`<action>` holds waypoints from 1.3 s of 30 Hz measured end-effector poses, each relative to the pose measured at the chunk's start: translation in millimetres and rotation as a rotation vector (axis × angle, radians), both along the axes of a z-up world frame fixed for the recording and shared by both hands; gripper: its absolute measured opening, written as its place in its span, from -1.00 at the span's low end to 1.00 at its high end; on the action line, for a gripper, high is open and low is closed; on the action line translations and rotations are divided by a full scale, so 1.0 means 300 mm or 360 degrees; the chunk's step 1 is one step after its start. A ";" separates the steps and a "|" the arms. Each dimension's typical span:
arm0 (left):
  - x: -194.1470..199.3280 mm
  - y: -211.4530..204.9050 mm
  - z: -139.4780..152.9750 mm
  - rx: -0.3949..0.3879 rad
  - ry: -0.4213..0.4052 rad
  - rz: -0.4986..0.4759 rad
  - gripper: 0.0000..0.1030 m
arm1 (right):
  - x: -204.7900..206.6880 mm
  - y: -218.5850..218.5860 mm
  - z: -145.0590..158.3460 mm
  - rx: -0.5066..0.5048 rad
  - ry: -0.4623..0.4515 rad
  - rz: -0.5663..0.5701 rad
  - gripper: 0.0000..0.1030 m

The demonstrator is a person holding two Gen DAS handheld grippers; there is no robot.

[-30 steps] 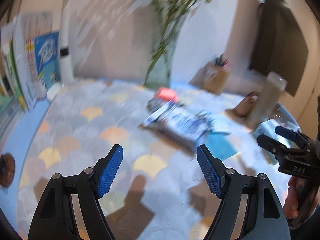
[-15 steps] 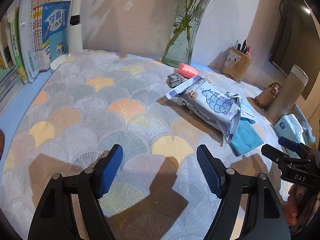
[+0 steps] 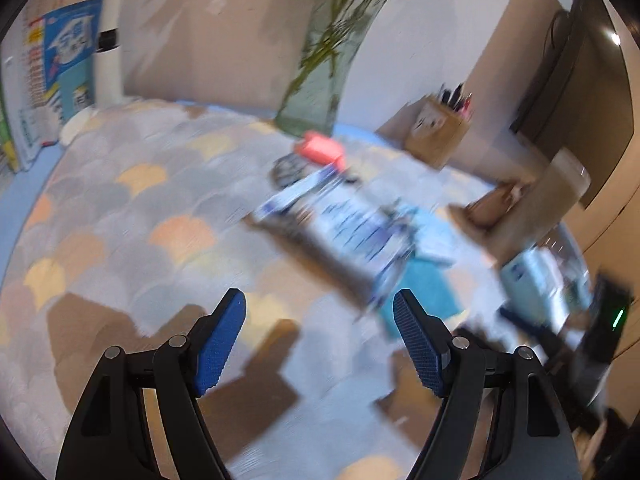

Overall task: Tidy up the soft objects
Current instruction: 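Move both open tools back over the desk, then grasp the white-blue wipes pack with left tool while right tool grasps the teal towel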

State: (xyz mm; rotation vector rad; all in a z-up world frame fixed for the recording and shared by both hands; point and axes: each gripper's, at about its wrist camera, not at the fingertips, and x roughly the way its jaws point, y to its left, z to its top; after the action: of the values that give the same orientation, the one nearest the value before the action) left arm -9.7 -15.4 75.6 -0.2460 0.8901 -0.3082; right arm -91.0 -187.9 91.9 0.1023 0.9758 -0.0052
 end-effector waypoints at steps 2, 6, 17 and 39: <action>0.057 -0.030 0.016 -0.0035 0.0036 0.0023 0.46 | 0.002 -0.008 -0.004 0.0029 0.0016 -0.0006 0.89; 0.185 -0.087 -0.005 -0.0054 0.0124 0.0116 0.45 | 0.001 -0.012 -0.005 0.0052 0.0028 -0.0004 0.89; 0.297 -0.155 -0.106 0.0156 0.0173 0.0233 0.28 | 0.009 -0.040 -0.016 0.0165 0.0057 0.0001 0.89; 0.056 0.053 -0.122 0.0173 -0.0165 -0.0062 0.09 | 0.161 0.121 -0.088 0.0047 0.0393 0.0163 1.00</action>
State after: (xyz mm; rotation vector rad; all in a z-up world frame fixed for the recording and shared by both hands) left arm 7.1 0.5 39.0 -0.1111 0.8075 -0.3050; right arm -42.6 -151.6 65.6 0.0800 1.2270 0.0923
